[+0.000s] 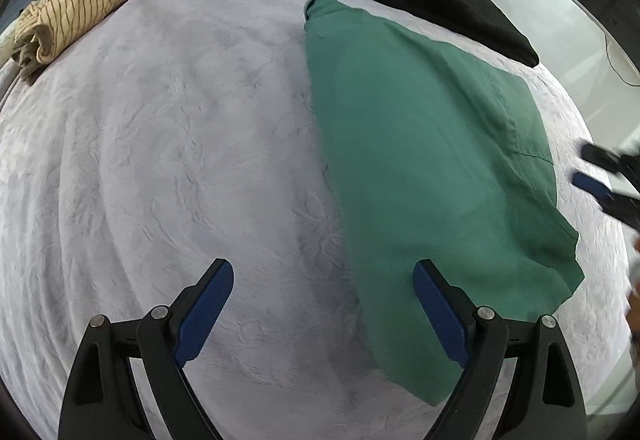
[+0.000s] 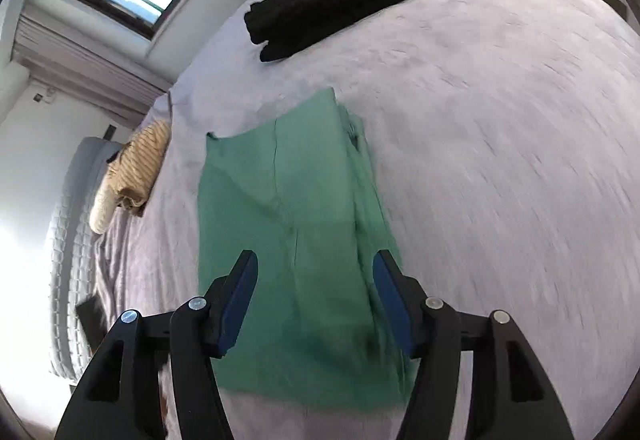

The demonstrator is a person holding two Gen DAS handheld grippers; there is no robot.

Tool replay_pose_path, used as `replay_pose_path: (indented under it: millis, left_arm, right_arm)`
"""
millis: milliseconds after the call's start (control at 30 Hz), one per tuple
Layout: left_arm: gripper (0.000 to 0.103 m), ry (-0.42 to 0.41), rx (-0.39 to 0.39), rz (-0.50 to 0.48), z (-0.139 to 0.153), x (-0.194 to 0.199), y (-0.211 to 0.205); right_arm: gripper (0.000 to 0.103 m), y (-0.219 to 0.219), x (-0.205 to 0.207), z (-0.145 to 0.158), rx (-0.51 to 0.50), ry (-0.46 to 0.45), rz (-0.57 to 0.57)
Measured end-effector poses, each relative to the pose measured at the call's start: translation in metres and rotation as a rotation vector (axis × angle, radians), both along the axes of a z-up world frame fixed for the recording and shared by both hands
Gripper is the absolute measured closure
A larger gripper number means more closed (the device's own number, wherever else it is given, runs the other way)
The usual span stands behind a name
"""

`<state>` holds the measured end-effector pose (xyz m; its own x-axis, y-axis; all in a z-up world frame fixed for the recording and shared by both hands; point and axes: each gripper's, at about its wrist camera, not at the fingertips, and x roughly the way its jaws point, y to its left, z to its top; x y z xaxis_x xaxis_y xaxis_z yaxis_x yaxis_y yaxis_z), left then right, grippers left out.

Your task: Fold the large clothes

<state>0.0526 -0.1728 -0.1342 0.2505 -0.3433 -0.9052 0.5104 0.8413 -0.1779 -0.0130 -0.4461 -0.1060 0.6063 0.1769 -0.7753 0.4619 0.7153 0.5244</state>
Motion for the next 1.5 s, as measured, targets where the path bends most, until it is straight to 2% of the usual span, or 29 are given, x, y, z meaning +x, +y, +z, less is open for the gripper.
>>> replay_pose_path:
  millis: [33,67,100,133,167,233,267,300,333,400,467,567,633,667,733,800,900,967,1033,1133,1200,1300,1500]
  left_arm:
    - [0.011,0.006,-0.003,0.004,-0.001,-0.001,0.000]
    - [0.011,0.011,-0.005,0.009,-0.002,-0.003,0.000]
    - [0.011,0.014,-0.006,0.012,-0.002,-0.004,0.001]
    - [0.011,0.016,-0.007,0.015,-0.002,-0.005,0.001]
    - [0.011,0.016,-0.008,0.015,-0.003,-0.006,0.001]
    - [0.011,0.008,-0.007,0.012,-0.004,-0.008,0.001]
    - [0.011,0.005,-0.005,0.009,-0.007,-0.009,0.000]
    - [0.009,0.005,-0.003,0.008,-0.009,-0.010,-0.002]
    - [0.001,0.003,-0.002,0.011,-0.011,-0.009,-0.004]
    - [0.000,-0.004,-0.012,0.016,-0.015,-0.009,-0.008]
    - [0.000,0.004,-0.005,0.016,-0.020,-0.010,-0.014]
    - [0.000,0.007,0.003,0.017,-0.021,-0.010,-0.014]
    - [0.000,0.012,0.013,0.015,-0.016,-0.009,-0.011]
    - [0.000,0.007,0.017,0.016,-0.013,-0.009,-0.009]
    - [0.000,-0.012,0.014,0.015,-0.003,-0.010,-0.006]
    - [0.000,-0.021,0.003,0.011,0.005,-0.011,-0.005]
    - [0.000,-0.016,-0.004,-0.006,0.007,-0.017,-0.011]
    - [0.000,-0.006,0.024,-0.019,-0.002,-0.024,-0.015]
    - [0.000,0.001,0.049,-0.024,-0.016,-0.031,-0.013]
    - [0.000,-0.001,0.033,-0.021,-0.028,-0.036,-0.004]
    - [0.000,-0.008,0.038,-0.027,-0.030,-0.038,-0.004]
    - [0.000,-0.014,0.064,-0.008,-0.028,-0.039,-0.008]
    - [0.000,0.075,0.062,0.048,-0.027,-0.039,-0.001]
  right_arm:
    - [0.041,-0.007,0.013,-0.008,0.034,0.028,0.002]
    - [0.057,-0.009,0.027,-0.019,0.074,0.060,0.006]
    - [0.100,-0.009,0.038,-0.026,0.104,0.076,0.016]
    - [0.098,-0.007,0.046,-0.025,0.114,0.067,0.039]
    - [0.099,-0.004,0.048,-0.019,0.081,0.040,0.063]
    - [0.099,0.003,0.058,0.007,-0.041,-0.030,0.121]
    - [0.099,-0.003,0.057,0.011,-0.060,-0.032,0.126]
    - [0.099,-0.010,0.064,0.009,-0.062,-0.019,0.124]
    - [0.099,-0.018,0.069,0.002,-0.086,0.011,0.116]
    - [0.099,-0.028,0.071,-0.018,-0.103,0.072,0.118]
    - [0.098,-0.036,0.068,-0.044,-0.077,0.133,0.112]
    - [0.097,-0.042,0.053,-0.047,-0.031,0.103,0.054]
    - [0.095,-0.048,0.039,-0.037,-0.007,0.109,0.015]
    - [0.089,-0.048,0.034,-0.029,-0.015,0.108,0.005]
    - [0.089,-0.042,0.016,-0.006,-0.052,0.071,0.005]
    - [0.089,-0.026,-0.001,0.023,-0.086,0.022,0.050]
    - [0.089,0.002,-0.019,0.040,-0.073,-0.009,0.122]
    - [0.089,0.015,-0.034,0.030,-0.065,0.024,0.146]
    - [0.089,0.017,-0.052,0.005,-0.080,0.101,0.136]
    - [0.100,0.009,-0.072,-0.042,-0.005,0.202,0.092]
    - [0.103,0.004,-0.083,-0.061,0.021,0.201,0.083]
    - [0.103,0.000,-0.090,-0.065,0.041,0.184,0.076]
    - [0.103,-0.010,-0.102,-0.061,0.093,0.211,0.072]
